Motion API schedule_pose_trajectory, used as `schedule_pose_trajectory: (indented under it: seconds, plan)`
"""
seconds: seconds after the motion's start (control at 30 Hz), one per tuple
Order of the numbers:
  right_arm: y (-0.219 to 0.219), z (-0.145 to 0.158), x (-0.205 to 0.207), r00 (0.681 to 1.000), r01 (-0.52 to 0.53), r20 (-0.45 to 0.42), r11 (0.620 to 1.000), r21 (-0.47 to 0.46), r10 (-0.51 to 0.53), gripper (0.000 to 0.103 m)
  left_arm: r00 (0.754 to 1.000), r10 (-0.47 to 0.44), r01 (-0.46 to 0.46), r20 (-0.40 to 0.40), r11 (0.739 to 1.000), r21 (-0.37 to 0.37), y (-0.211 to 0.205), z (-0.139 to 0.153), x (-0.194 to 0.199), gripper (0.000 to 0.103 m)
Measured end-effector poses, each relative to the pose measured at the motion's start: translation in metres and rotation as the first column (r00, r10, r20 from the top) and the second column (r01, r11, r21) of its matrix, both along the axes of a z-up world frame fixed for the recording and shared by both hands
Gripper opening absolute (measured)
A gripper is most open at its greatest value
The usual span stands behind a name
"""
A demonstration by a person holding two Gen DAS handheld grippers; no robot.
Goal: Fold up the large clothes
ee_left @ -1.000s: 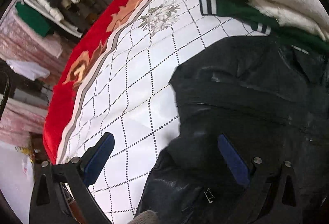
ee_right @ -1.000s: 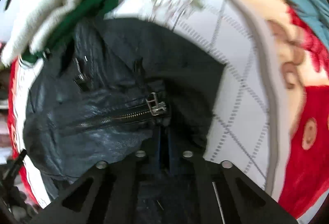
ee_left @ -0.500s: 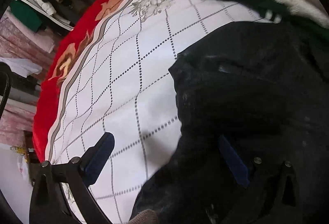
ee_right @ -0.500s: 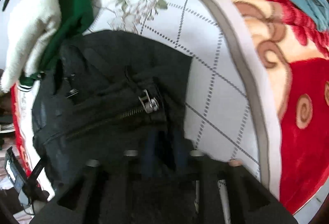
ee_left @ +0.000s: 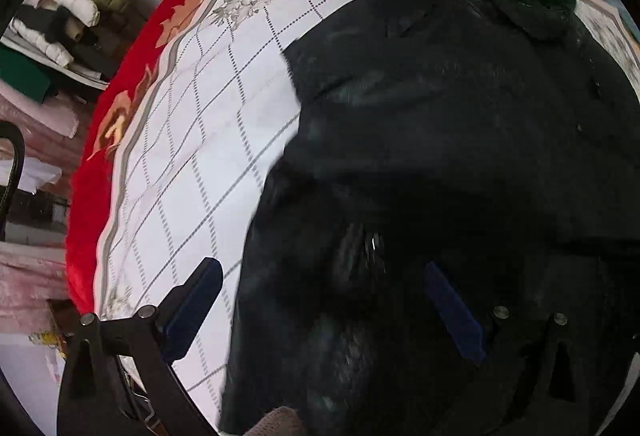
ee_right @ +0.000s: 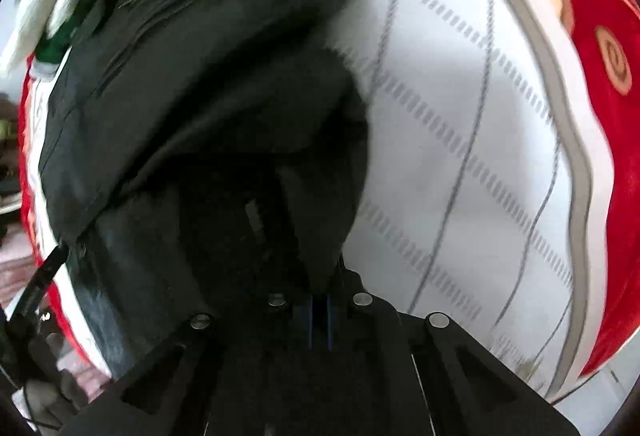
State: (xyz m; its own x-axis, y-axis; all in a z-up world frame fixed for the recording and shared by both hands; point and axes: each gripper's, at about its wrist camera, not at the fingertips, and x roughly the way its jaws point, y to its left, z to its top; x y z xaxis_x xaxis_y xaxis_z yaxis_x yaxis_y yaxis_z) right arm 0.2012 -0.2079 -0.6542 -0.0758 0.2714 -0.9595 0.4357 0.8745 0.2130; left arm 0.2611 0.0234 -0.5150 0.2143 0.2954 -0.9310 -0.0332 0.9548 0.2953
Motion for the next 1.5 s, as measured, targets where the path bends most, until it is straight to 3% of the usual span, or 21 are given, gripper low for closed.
schedule_pose_trajectory:
  seconds: [0.07,0.13,0.2,0.27,0.33,0.4,0.47,0.57,0.63,0.77,0.87,0.97,1.03,1.1,1.2,1.27,1.4,1.5]
  plan:
    - [0.009,0.003,-0.012,0.999,-0.016,-0.031,0.999,0.029,0.017,0.003,1.000,-0.003,0.003,-0.010,1.000,0.007,0.002,0.003,-0.013,0.103]
    - [0.002,-0.003,-0.031,0.995,-0.004,-0.103,1.000,-0.012,0.002,0.003,1.000,0.006,-0.005,-0.016,1.000,0.025,0.001,0.003,-0.024,0.103]
    - [-0.016,-0.018,-0.048,0.987,0.079,-0.143,0.997,0.010,-0.077,0.004,0.999,0.022,-0.021,-0.030,0.999,0.033,-0.004,0.001,-0.033,0.103]
    - [-0.017,-0.017,-0.045,0.987,0.049,-0.158,0.998,0.031,-0.043,0.006,0.999,0.041,-0.041,-0.023,0.999,0.036,-0.011,0.003,-0.040,0.103]
    - [-0.015,-0.005,-0.037,0.986,-0.054,-0.157,0.999,-0.004,0.053,0.023,0.998,0.055,-0.055,0.006,0.997,0.046,-0.022,0.009,-0.048,0.103]
    - [-0.016,0.013,-0.027,0.986,-0.134,-0.100,0.990,-0.033,0.130,0.062,0.997,0.069,-0.071,0.035,0.995,0.067,-0.037,0.014,-0.057,0.103]
    - [-0.019,0.027,-0.023,0.979,-0.200,-0.060,0.978,-0.052,0.197,0.071,0.995,0.084,-0.089,0.056,0.990,0.105,-0.058,0.017,-0.070,0.103]
    - [-0.034,0.048,-0.018,0.948,-0.317,-0.010,0.941,-0.117,0.318,0.071,0.993,0.085,-0.099,0.076,0.973,0.207,-0.089,0.023,-0.093,0.103]
    - [-0.048,0.057,-0.018,0.930,-0.365,-0.005,0.922,-0.132,0.367,0.071,0.994,0.078,-0.100,0.083,0.946,0.307,-0.119,0.026,-0.116,0.103]
    - [-0.081,0.076,-0.011,0.893,-0.437,0.017,0.877,-0.198,0.449,0.071,0.994,0.093,-0.105,0.048,0.923,0.369,-0.170,0.023,-0.158,0.103]
    - [-0.118,0.077,-0.025,0.892,-0.439,0.011,0.873,-0.213,0.451,0.071,0.996,0.095,-0.087,-0.001,0.920,0.381,-0.214,0.009,-0.189,0.103]
    - [-0.160,0.069,-0.034,0.912,-0.404,-0.019,0.891,-0.208,0.409,0.071,0.996,0.074,-0.049,-0.050,0.921,0.387,-0.252,-0.011,-0.209,0.103]
    - [-0.186,0.061,-0.041,0.923,-0.384,-0.052,0.904,-0.186,0.381,0.071,0.995,0.045,-0.004,-0.087,0.908,0.419,-0.276,-0.032,-0.218,0.103]
    - [-0.198,0.055,-0.043,0.928,-0.373,-0.071,0.912,-0.169,0.366,0.071,0.994,0.031,0.020,-0.104,0.890,0.456,-0.285,-0.047,-0.220,0.103]
    - [-0.206,0.049,-0.041,0.924,-0.383,-0.077,0.910,-0.158,0.375,0.071,0.994,-0.003,0.065,-0.110,0.821,0.567,-0.293,-0.073,-0.216,0.103]
    - [-0.213,0.049,-0.036,0.922,-0.386,-0.072,0.910,-0.152,0.380,0.071,0.994,-0.011,0.074,-0.106,0.791,0.608,-0.292,-0.081,-0.211,0.103]
    - [-0.219,0.056,-0.030,0.924,-0.382,-0.050,0.914,-0.137,0.378,0.071,0.997,0.029,0.024,-0.075,0.782,0.623,-0.282,-0.079,-0.189,0.103]
    - [-0.217,0.066,-0.008,0.927,-0.376,-0.029,0.918,-0.124,0.375,0.071,0.991,0.115,-0.049,-0.062,0.770,0.636,-0.261,-0.078,-0.171,0.103]
